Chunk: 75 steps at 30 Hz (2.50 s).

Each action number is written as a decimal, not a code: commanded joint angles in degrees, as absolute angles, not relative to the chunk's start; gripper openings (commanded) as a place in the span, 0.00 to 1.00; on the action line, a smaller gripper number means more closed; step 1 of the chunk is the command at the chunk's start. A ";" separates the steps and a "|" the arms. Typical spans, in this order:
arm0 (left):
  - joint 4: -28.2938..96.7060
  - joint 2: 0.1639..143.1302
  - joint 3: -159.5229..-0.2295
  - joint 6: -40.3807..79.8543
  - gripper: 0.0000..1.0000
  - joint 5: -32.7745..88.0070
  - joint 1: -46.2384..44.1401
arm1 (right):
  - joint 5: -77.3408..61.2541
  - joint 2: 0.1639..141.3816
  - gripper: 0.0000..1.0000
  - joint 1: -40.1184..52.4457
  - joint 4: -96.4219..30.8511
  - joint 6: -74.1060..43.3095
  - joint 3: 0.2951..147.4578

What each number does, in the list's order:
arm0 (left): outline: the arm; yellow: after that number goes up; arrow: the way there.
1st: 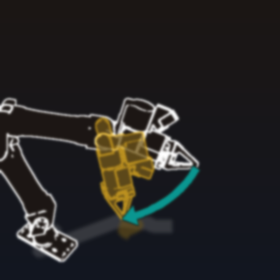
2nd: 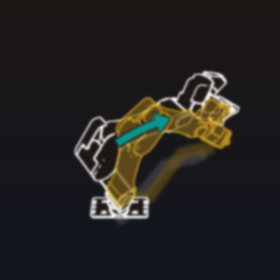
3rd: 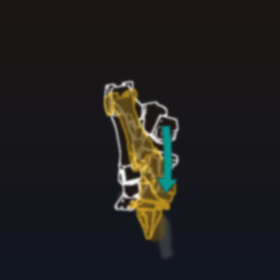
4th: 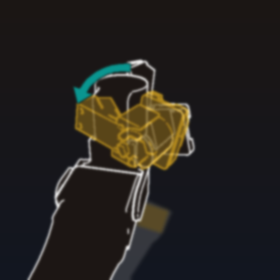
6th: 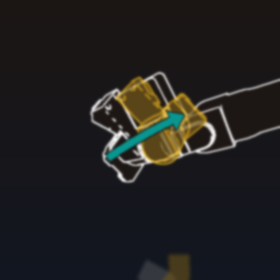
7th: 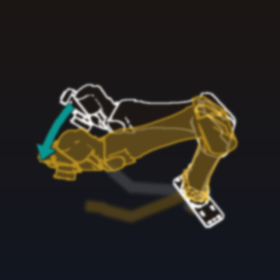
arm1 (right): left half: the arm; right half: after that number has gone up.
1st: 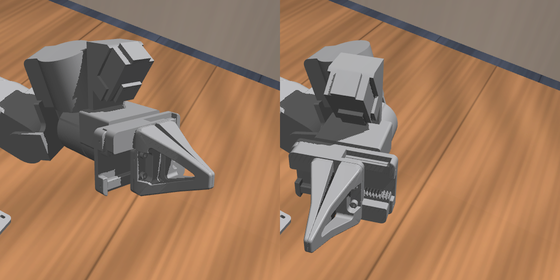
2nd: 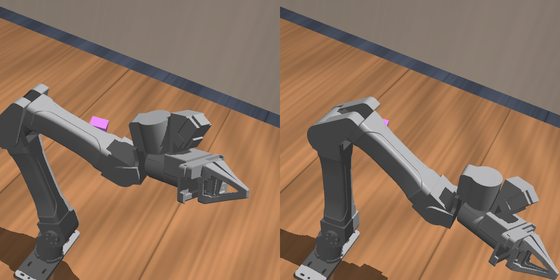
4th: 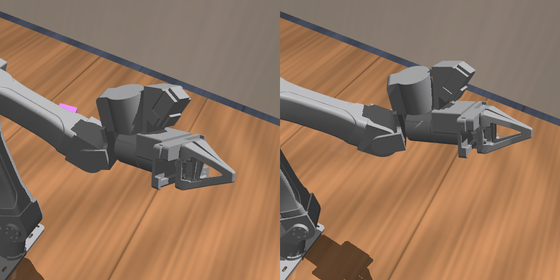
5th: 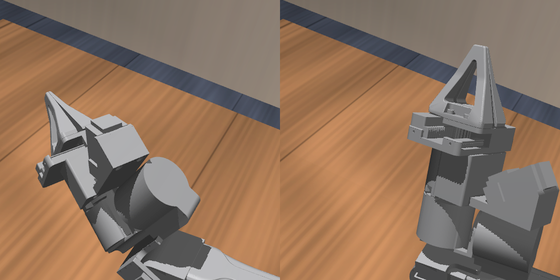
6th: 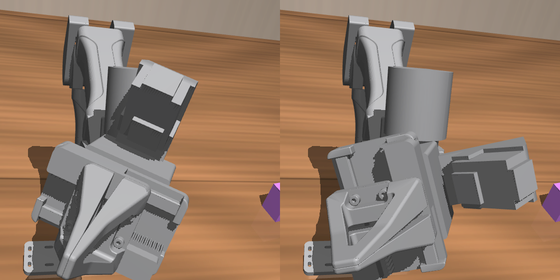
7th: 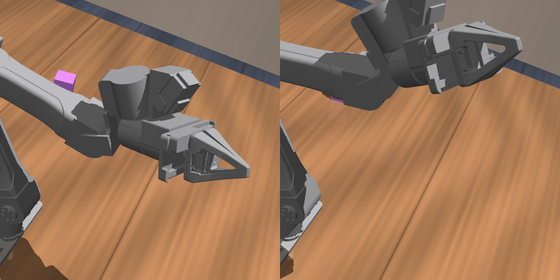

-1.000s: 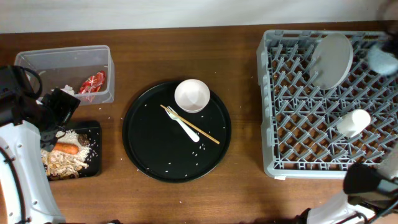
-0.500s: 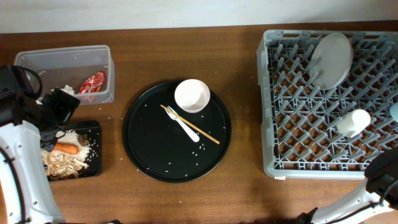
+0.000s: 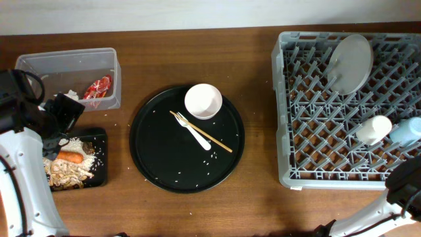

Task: Sort waste into correct bins and load items into the dishwasher rack
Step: 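Carry the blue cup right and place it in the rack corner, then reach the right gripper to the white bowl on the round tray, then carry the white bowl right and set it in the rack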

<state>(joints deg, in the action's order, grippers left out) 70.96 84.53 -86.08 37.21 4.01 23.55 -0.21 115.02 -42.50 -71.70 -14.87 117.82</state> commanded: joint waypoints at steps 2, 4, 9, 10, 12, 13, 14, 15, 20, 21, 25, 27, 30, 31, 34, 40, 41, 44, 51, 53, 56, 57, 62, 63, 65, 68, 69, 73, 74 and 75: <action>71.02 84.40 -85.78 37.76 0.99 3.60 23.79 | -7.33 108.71 0.85 -32.23 -69.69 -14.85 117.32; 71.02 84.40 -85.78 37.76 0.99 3.60 23.79 | -7.31 106.87 0.84 -25.32 -68.66 -13.76 117.32; 71.02 84.40 -85.78 37.76 0.99 3.60 23.79 | -6.87 107.20 0.61 0.10 -67.02 -9.06 117.27; 71.02 84.40 -85.78 37.76 0.99 3.60 23.79 | -6.87 107.74 0.64 5.69 -66.06 -6.70 117.25; 71.02 84.40 -85.78 37.76 0.99 3.60 23.79 | -6.87 109.51 0.67 13.54 -64.84 -3.14 117.25; 71.05 84.40 -85.78 37.76 0.99 3.60 23.79 | -6.61 111.44 0.68 17.56 -64.05 -2.94 117.25; 71.05 84.40 -85.78 37.76 0.99 3.60 23.79 | -6.59 113.40 0.67 20.38 -63.16 -2.96 117.25; 71.02 84.40 -85.78 37.76 0.99 3.60 23.79 | -6.59 115.22 0.67 22.48 -62.22 -2.98 117.25; 71.02 84.40 -85.78 37.76 0.99 3.60 23.79 | -7.11 127.55 0.61 32.32 -54.72 -5.17 117.25; 71.02 84.40 -85.78 37.76 0.99 3.60 23.79 | -7.11 129.08 0.61 33.74 -53.56 -5.17 117.23; 71.02 84.40 -85.78 37.76 0.99 3.60 23.79 | -6.50 133.91 0.61 37.19 -50.72 -5.15 117.25; 71.02 84.40 -85.78 37.76 0.99 3.60 23.79 | -6.44 135.59 0.59 37.26 -50.30 -5.17 117.23; 71.02 84.40 -85.78 37.76 0.99 3.60 23.79 | -5.37 137.56 0.53 37.23 -50.37 -5.23 117.14; 71.02 84.40 -85.78 37.76 0.99 3.60 23.79 | -4.34 137.99 0.52 37.28 -50.35 -5.45 117.14; 71.02 84.40 -85.78 37.76 0.99 3.60 23.79 | -2.90 138.17 0.40 37.28 -50.35 -6.52 117.14; 71.05 84.40 -85.78 37.76 0.99 3.60 23.79 | -1.91 137.62 0.15 37.26 -50.57 -9.87 117.32; 71.05 84.40 -85.78 37.76 0.99 3.60 23.79 | -1.93 137.03 0.06 37.21 -50.68 -10.09 117.32; 71.02 84.40 -85.78 37.76 0.99 3.60 23.79 | -1.91 134.13 0.04 37.10 -51.24 -10.20 117.34; 71.02 84.40 -85.78 37.76 0.99 3.60 23.79 | -3.44 116.51 0.04 33.28 -55.99 -13.37 117.34; 71.05 84.40 -85.78 37.76 0.99 3.60 23.79 | -4.10 109.54 0.04 28.84 -59.57 -14.04 117.34; 71.02 84.40 -85.78 37.76 0.99 3.60 23.79 | -7.16 102.85 0.04 18.68 -67.77 -14.02 117.32; 71.05 84.40 -85.78 37.76 0.99 3.60 23.79 | -11.11 101.47 0.04 12.69 -71.64 -13.93 117.32; 71.02 84.40 -85.78 37.76 0.99 3.60 23.79 | -39.86 102.00 0.04 -8.86 -81.14 3.62 113.06; 71.02 84.40 -85.78 37.76 0.99 3.60 23.79 | -43.99 102.00 0.04 -12.10 -82.26 6.57 110.48; 71.05 84.40 -85.78 37.76 0.99 3.60 23.79 | -54.85 102.00 0.04 -19.29 -83.44 13.85 101.34; 71.02 84.40 -85.78 37.76 0.99 3.60 23.79 | -67.35 102.00 0.04 -23.05 -83.29 22.74 91.66; 71.02 84.40 -85.78 37.76 0.99 3.60 23.79 | -67.75 102.00 0.04 -23.46 -82.83 23.07 89.78; 71.02 84.40 -85.78 37.76 0.99 3.60 23.79 | -70.70 102.04 0.04 -23.66 -75.37 24.60 78.76; 71.02 84.40 -85.78 37.76 0.99 3.60 23.79 | -71.46 102.24 0.04 -23.73 -74.04 24.60 77.21; 71.05 84.40 -85.78 37.76 0.99 3.60 23.79 | -71.81 102.61 0.04 -23.81 -72.79 24.60 75.94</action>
